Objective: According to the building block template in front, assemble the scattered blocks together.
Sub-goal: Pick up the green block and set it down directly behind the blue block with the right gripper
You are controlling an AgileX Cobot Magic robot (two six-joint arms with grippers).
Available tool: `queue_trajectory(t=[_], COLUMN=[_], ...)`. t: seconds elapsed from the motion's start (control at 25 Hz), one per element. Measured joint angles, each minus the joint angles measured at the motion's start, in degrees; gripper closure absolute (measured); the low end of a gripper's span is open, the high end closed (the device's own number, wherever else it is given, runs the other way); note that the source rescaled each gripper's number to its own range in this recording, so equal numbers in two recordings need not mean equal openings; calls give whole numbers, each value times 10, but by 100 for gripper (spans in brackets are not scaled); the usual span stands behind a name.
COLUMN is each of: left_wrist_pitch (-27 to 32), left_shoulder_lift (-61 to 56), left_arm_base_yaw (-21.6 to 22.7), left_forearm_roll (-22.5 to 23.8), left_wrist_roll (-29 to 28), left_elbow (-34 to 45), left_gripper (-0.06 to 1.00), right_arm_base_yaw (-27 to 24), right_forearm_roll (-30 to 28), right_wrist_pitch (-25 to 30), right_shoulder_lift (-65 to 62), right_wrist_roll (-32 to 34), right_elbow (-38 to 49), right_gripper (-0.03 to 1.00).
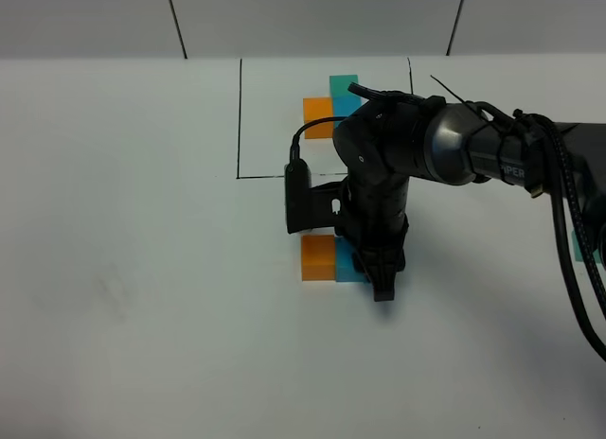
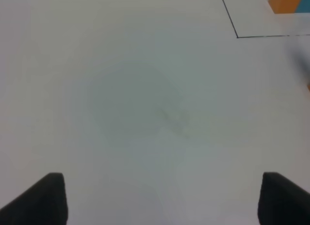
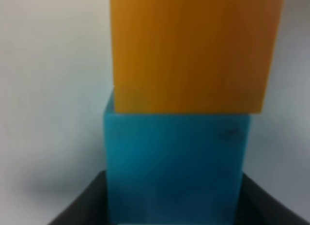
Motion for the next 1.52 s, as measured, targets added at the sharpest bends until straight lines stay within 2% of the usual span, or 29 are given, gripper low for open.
queue_trajectory(t=[0.12,0.2,0.32,0.48,0.6,0.8,0.96,1.08,1.2,1.52], left_wrist_pitch=[0,0,0,0,0,0,0,0,0,0], left_shoulder_lift=[0,0,0,0,0,0,0,0,0,0], left_arm_base_yaw=[0,0,0,0,0,0,0,0,0,0], left_forearm_roll=[0,0,0,0,0,0,0,0,0,0], left_wrist_roll=[0,0,0,0,0,0,0,0,0,0], left_elbow=[0,0,0,0,0,0,0,0,0,0], left_gripper=[11,11,11,11,11,11,11,11,11,11], right_arm_base_yaw=[0,0,-6,-77,-165,-293,-369,-394,-396,-422], right_forearm_roll=[-5,-12,-12,59,111,112,71,52,48,35], right_wrist_pitch=[4,15,57,95,59,-60,-101,-117,-135,-139], right_shoulder_lift=[-10,-26,-65,-126,-173,-267,-298,-292,-272,-186], right_wrist_roll=[19,40,97,216,320,487,590,609,609,546], right_elbow=[0,0,0,7,57,170,213,217,218,218], right_gripper=[59,44,33,31,30,30,30,30,30,30])
